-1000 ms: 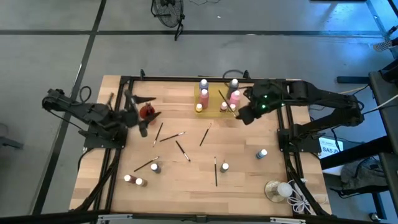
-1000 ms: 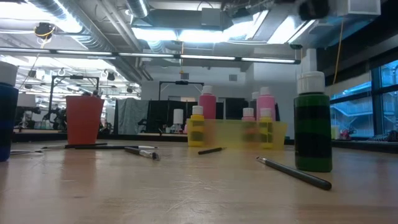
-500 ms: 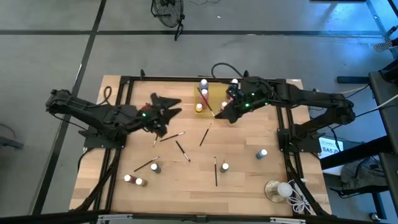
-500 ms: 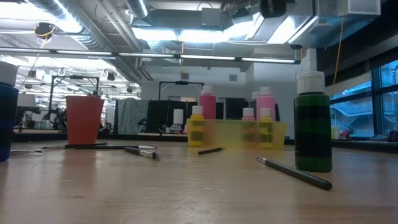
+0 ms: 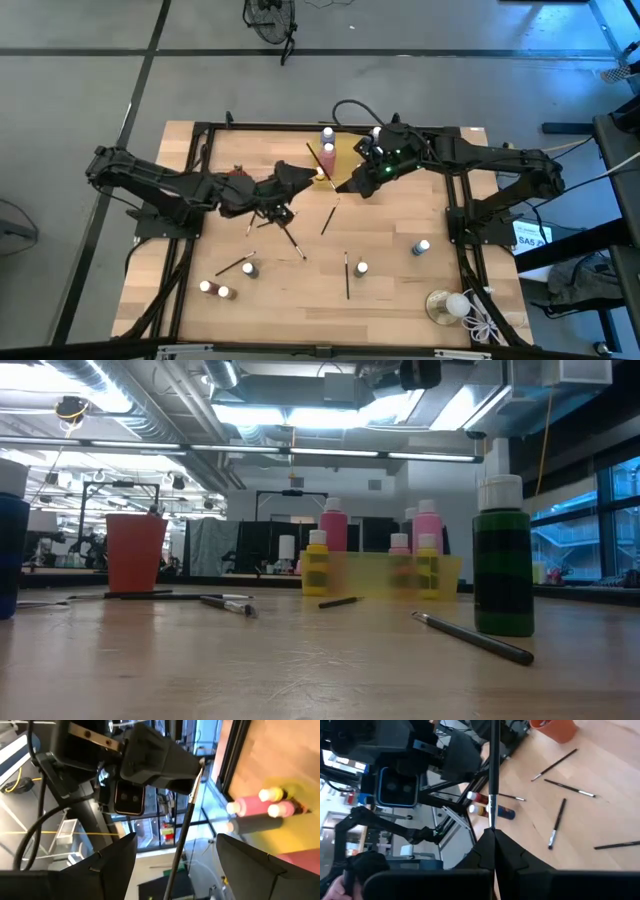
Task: Pick & Place Paint Supplies
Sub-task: Put the silver paint brush into the orange cup
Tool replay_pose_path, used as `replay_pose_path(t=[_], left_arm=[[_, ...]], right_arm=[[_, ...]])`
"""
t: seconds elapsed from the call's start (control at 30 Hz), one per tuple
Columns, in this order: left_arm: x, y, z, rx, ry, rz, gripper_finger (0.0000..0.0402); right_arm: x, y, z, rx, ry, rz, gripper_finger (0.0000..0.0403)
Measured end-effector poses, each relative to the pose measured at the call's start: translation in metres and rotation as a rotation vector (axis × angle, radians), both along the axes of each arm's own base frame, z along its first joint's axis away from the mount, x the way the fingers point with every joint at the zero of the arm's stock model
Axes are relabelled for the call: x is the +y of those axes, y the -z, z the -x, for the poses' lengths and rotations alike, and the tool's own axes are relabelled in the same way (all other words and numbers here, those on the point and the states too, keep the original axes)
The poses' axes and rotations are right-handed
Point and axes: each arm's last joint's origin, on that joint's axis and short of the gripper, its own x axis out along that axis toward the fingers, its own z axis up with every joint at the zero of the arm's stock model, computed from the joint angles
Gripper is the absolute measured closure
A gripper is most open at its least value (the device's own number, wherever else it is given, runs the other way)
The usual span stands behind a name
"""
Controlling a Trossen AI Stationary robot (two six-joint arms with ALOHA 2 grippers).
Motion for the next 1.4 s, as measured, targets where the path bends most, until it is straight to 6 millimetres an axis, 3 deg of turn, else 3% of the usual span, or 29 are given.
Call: replay_pose_path(t=[0.37,0.7,1.4], left_arm=[[0.019,0.009,-0.017,0.048,-0.033,-0.054,0.0132],[0.02,0.013,-0.026,0.02,-0.035,-0.046,0.0138],[0.03,0.013,-0.028,0.016,-0.032,-0.031,0.0266]], right_arm=[[0.0,0.001,-0.004,-0.013,-0.013,-0.008,0.0403],[0.0,0.001,-0.004,-0.015,-0.017,-0.001,0.0403],[0.0,0.0,-0.004,-0.021,-0.015,0.002,0.0403]])
